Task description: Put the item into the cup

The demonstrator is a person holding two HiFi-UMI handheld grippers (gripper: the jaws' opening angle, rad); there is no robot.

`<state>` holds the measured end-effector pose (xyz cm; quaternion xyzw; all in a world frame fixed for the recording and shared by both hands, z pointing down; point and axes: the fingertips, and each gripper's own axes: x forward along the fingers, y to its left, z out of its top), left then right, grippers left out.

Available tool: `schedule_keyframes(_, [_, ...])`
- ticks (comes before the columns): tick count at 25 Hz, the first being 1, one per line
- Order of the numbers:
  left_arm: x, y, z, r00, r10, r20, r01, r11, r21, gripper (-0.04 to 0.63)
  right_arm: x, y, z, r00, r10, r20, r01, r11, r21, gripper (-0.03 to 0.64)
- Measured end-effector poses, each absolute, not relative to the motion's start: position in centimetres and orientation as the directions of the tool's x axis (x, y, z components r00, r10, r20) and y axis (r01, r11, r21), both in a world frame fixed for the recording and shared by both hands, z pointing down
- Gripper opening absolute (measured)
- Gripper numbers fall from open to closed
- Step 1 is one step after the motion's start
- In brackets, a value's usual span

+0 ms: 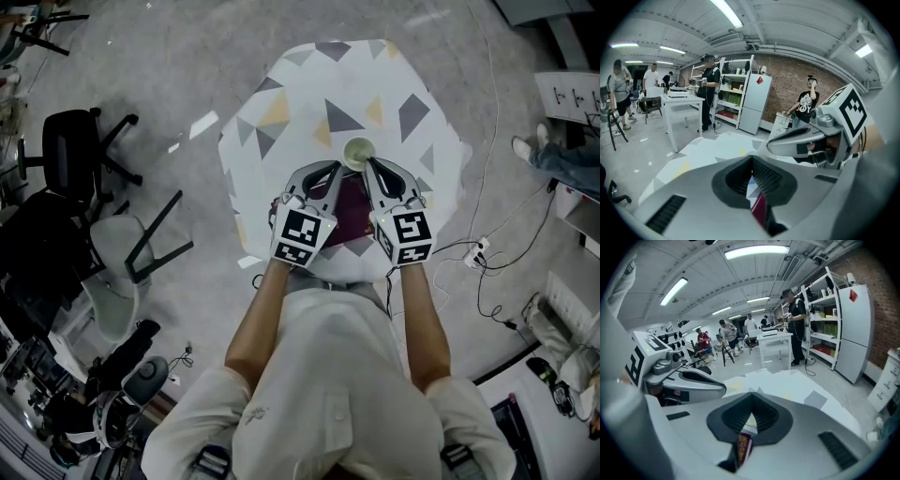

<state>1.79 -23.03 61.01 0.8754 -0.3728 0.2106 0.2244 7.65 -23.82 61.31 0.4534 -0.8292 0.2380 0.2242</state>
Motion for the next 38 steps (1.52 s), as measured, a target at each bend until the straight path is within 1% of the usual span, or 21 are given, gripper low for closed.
schedule_keyframes(38, [1.8, -23.5, 61.9, 0.628, -0.553, 0.548, -0.749, -0.619, 0.235, 0.014, 6.8, -23.4, 66.8, -0.466, -0.523, 0.714, -0.847, 0.498, -0.187, 0.009])
